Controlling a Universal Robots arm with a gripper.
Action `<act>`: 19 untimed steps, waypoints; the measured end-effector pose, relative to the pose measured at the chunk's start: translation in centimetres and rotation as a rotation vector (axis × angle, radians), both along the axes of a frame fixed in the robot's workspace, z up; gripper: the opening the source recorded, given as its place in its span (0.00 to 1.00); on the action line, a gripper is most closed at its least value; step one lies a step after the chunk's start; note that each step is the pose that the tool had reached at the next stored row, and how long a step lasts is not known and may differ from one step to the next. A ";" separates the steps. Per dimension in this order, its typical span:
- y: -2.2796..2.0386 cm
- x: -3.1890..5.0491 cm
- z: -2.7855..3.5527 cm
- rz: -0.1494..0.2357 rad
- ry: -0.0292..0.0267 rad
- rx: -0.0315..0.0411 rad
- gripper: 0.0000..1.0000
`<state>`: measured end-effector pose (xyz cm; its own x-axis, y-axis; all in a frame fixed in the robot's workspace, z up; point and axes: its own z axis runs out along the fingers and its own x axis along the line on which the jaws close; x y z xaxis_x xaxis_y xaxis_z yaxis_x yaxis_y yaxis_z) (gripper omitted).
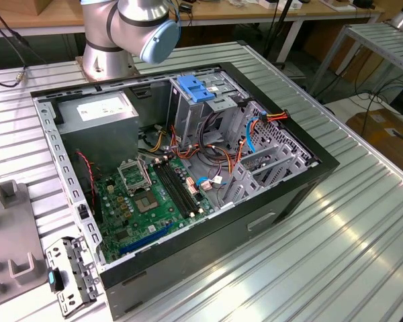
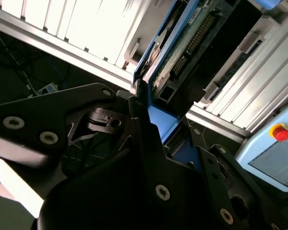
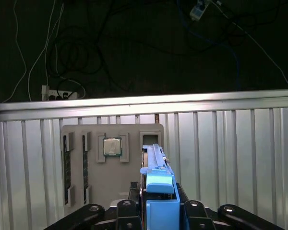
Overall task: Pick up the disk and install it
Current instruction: 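Pick up the disk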
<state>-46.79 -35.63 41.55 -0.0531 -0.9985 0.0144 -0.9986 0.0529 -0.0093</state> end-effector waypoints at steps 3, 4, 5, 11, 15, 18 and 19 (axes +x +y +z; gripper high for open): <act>0.00 0.00 0.19 0.000 0.0000 0.0000 0.37; 0.00 0.00 0.24 0.000 0.0000 0.0000 0.37; 0.00 0.00 0.31 0.000 0.0000 0.0000 0.37; 0.00 0.00 0.96 0.000 0.0001 0.0000 0.37; 0.00 0.00 1.40 0.000 0.0000 0.0000 0.37; 0.00 0.00 1.75 0.000 0.0001 0.0000 0.37; 0.00 0.00 1.86 0.000 0.0002 0.0000 0.37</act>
